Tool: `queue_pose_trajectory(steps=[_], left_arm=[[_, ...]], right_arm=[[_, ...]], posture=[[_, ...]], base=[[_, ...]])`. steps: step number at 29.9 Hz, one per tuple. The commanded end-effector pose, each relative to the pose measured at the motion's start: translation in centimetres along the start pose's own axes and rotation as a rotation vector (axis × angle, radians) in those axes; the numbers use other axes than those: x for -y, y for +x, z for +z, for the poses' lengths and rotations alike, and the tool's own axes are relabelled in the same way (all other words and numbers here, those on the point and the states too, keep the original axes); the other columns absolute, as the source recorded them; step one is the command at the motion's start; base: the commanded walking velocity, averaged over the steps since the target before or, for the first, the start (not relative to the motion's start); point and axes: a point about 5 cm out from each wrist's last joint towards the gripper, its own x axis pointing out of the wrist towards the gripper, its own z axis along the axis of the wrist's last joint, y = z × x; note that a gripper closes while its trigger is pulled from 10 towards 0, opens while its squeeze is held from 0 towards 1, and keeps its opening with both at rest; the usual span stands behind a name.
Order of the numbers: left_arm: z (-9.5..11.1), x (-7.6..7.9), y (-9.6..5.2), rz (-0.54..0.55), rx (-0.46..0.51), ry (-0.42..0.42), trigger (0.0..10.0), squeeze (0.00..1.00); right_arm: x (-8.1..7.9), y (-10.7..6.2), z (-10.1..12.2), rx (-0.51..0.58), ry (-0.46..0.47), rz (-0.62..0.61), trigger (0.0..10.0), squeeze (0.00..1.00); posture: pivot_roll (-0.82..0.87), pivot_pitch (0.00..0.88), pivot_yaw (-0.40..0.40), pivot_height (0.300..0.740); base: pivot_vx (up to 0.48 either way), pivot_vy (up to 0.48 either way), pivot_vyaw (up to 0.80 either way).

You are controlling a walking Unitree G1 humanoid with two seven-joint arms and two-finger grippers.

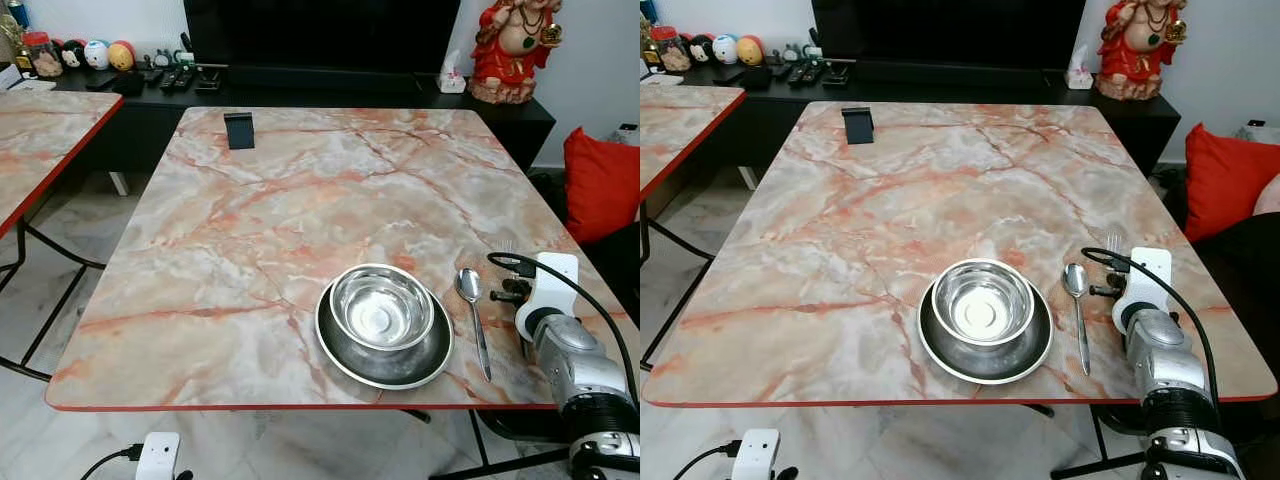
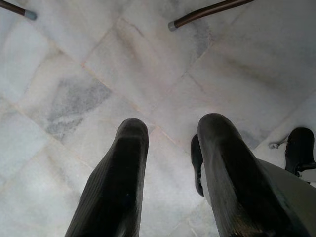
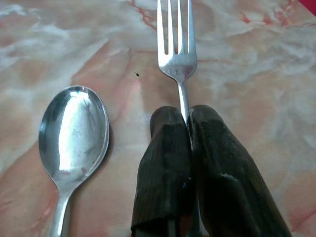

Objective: Setting the table

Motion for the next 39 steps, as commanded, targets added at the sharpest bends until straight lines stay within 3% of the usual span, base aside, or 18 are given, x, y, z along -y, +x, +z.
queue_pose_trajectory(steps=[1, 21, 39], left_arm=[[-0.8, -0.1, -0.1, -0.001, -0.041, 0.004, 10.0, 0.00], [-0.6, 0.8, 0.0, -0.026, -0.038, 0.003, 10.0, 0.00], [-0.1, 1.0, 0.1, -0.039, -0.017, 0.029, 10.0, 0.00]], right_arm=[[0.1, 0.1, 0.1, -0.020, -0.008, -0.002, 10.0, 0.00], [-1.1, -1.2, -1.3, -0.132, 0.003, 0.044, 10.0, 0.00], [-1.3, -1.4, -2.1, -0.161, 0.006, 0.019, 10.0, 0.00]], posture=[[0.04, 0.000, -0.029, 0.740], [0.02, 0.000, -0.031, 0.740], [0.03, 0.000, -0.034, 0.740]], base=[[0.000, 0.000, 0.00], [0.000, 0.000, 0.00], [0.000, 0.000, 0.00]])
